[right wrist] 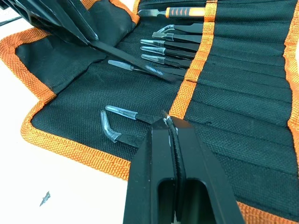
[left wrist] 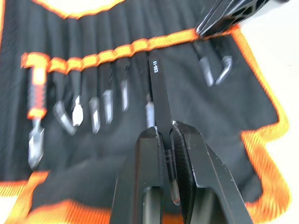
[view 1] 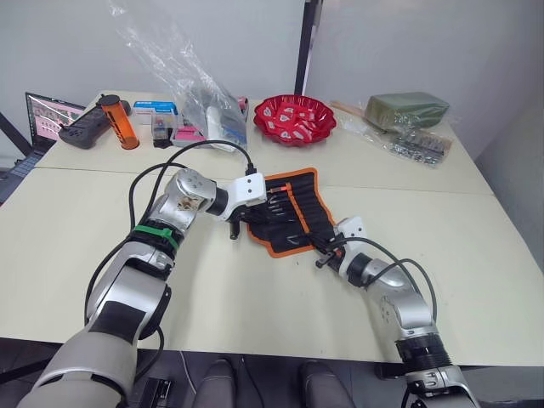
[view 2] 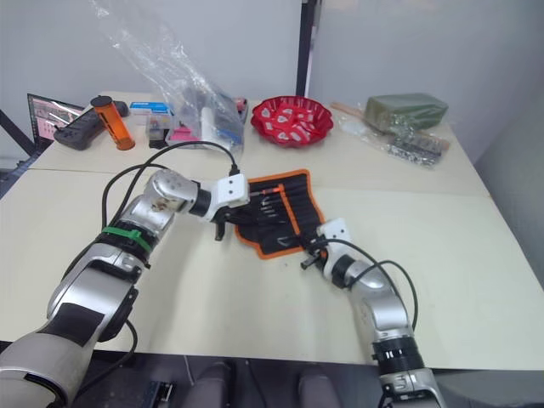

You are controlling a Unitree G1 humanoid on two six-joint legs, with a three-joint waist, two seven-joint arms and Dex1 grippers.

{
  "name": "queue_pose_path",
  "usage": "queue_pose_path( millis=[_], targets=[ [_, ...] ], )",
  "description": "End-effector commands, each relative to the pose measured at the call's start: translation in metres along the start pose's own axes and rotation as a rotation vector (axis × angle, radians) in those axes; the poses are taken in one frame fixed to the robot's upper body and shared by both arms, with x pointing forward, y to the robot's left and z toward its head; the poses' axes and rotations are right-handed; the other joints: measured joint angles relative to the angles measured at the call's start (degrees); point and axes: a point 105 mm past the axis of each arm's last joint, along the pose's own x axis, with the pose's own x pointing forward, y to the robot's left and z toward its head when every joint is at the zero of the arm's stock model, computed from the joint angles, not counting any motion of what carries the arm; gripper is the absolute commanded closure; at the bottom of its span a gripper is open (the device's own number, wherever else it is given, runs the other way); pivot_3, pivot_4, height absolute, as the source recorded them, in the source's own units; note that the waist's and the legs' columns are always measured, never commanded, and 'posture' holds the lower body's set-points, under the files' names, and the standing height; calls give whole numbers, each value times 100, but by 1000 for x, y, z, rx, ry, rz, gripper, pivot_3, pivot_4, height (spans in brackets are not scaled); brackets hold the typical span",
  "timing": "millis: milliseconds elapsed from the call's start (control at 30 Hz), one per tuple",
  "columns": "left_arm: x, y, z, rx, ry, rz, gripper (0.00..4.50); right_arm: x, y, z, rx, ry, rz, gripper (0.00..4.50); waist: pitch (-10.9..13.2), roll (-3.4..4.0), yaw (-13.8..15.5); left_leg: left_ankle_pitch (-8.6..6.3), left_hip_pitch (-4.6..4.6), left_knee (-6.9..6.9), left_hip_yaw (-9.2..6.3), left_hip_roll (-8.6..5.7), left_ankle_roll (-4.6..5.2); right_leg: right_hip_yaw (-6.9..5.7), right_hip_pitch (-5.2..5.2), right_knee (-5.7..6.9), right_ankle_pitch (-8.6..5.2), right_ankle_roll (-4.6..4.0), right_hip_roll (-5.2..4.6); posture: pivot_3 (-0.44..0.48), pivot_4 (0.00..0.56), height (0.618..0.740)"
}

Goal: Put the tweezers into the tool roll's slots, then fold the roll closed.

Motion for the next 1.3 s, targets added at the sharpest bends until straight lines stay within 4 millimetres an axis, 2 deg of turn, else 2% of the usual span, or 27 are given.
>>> queue_pose_path(
  millis=[33,467,1033,1300],
  targets=[
    [-3,8,13,50,-14,19,4480,-8,-6,-18,24,74,-34,4500,0,0,2,0,0,0,0,0,0,0,0,0,0,0,0,0,150,740],
    [16,11,20,73,-18,41,4480,-6,-4,-17,27,74,-32,4500,0,0,8,0,0,2,-3,-2,0,-1,2,1,0,2,0,0,150,740],
    [51,13,42,118,-37,89,4480,-3,0,-18,35,74,-28,4500,0,0,6,1,0,5,-6,-4,0,-2,4,2,1,3,0,0,150,740],
    [58,12,52,136,-67,97,4480,-3,-1,-18,35,72,-33,4500,0,0,4,1,0,5,-6,-5,0,-2,4,4,1,4,0,0,150,740]
  ],
)
